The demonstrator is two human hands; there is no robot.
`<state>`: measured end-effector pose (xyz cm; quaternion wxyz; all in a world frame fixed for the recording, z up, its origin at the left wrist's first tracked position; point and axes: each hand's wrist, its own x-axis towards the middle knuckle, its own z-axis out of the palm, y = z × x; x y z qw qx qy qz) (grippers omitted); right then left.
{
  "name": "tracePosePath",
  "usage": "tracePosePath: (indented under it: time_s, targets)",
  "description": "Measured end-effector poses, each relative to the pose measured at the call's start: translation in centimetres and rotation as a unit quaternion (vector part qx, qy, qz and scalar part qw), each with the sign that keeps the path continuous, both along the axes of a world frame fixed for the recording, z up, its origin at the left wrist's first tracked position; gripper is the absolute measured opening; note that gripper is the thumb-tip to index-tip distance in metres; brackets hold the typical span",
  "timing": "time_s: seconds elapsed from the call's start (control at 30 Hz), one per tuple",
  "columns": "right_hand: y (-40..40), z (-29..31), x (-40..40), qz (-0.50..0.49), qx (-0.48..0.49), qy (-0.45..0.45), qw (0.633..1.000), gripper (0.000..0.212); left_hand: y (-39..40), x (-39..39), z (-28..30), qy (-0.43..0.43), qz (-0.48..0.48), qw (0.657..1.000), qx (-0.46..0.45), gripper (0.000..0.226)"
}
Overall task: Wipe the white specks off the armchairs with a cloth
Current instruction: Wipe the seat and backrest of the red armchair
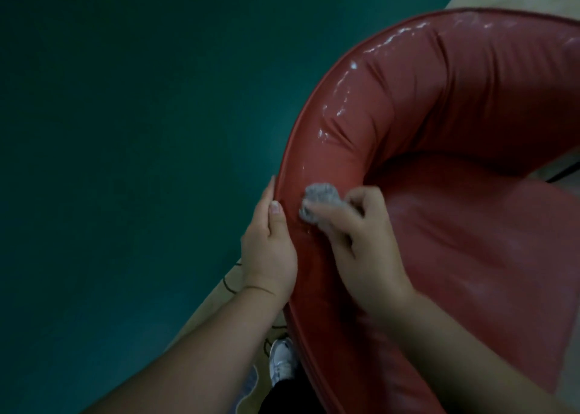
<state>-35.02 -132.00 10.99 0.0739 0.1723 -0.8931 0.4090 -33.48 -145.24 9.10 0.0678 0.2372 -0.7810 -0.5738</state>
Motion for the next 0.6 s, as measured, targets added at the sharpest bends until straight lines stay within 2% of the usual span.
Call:
tracePosePath:
  time_s: [0.1,0.2,0.3,0.47,0.6]
  targets:
    - [0.8,0.1,2.4,0.027,0.038,0.004,0.999,0.031,0.0,0.0,0.1,-0.003,0.001,1.0,0.021,0.039]
    - [-0.3,0.6,-0.6,0.005,0.061,0.007,0.998,0.033,0.0,0.0,0.2,0.0,0.003,1.0,0.029,0.04]
    - [-1.3,0.8,-2.0,-0.021,0.039,-0.02,0.999,0.03,0.1,0.1,0.2,0.006,0.006,0.999,0.036,0.041]
    - [1.4,-0.1,2.8,0.054,0.035,-0.002,0.998,0.035,0.1,0.1,0.4,-0.001,0.011,0.999,0.032,0.039]
    - [0.4,-0.3,0.5,0.025,0.023,0.015,0.999,0.031,0.1,-0.1,0.4,-0.01,0.014,1.0,0.024,0.039]
